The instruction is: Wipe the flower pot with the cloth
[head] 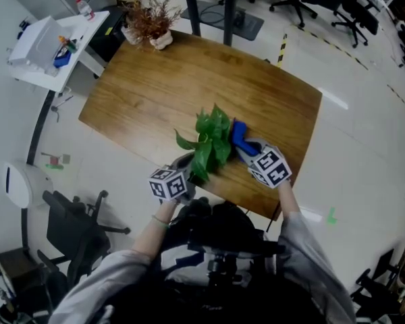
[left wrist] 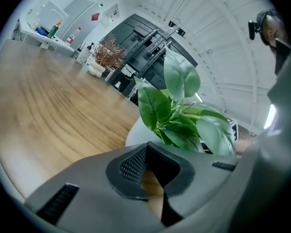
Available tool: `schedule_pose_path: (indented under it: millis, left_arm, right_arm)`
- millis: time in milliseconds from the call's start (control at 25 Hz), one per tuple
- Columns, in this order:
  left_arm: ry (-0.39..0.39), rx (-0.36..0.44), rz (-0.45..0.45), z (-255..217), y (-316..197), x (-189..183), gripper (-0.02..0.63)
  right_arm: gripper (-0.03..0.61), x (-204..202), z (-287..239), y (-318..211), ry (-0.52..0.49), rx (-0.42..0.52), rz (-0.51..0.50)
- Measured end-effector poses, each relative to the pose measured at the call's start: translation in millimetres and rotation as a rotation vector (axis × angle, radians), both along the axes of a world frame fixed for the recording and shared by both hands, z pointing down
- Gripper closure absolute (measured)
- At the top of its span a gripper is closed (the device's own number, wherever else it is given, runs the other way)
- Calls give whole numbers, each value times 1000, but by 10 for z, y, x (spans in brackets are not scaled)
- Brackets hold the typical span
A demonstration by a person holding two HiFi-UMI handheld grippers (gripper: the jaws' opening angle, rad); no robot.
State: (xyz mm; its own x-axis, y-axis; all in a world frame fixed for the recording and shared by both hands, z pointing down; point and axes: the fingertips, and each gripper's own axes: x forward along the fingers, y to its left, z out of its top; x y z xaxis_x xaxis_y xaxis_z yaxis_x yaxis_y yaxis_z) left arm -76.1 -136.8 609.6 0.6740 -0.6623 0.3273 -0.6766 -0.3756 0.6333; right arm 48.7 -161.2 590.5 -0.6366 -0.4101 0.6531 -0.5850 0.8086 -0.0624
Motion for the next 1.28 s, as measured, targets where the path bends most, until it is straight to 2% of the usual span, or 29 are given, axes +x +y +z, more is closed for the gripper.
schedule_pose_path:
  millis: [200,440,1000,1280]
  left_arm:
    - [6,-10,7,13,0,9,606]
    - [-15,5,18,-6,-185,-133,606]
    - [-19,-12,-22,123,-666,-296,607]
    - [-12,-8,-29,83,-480,-365,606]
  right_arm:
    - [523,-189,48,-74,3,-21,-89]
    - [523,-311,173,151,13,-69,-107]
    - [523,-756,484,555,-56,-205,-51]
    - [523,-400,331,433,-64,-156,41]
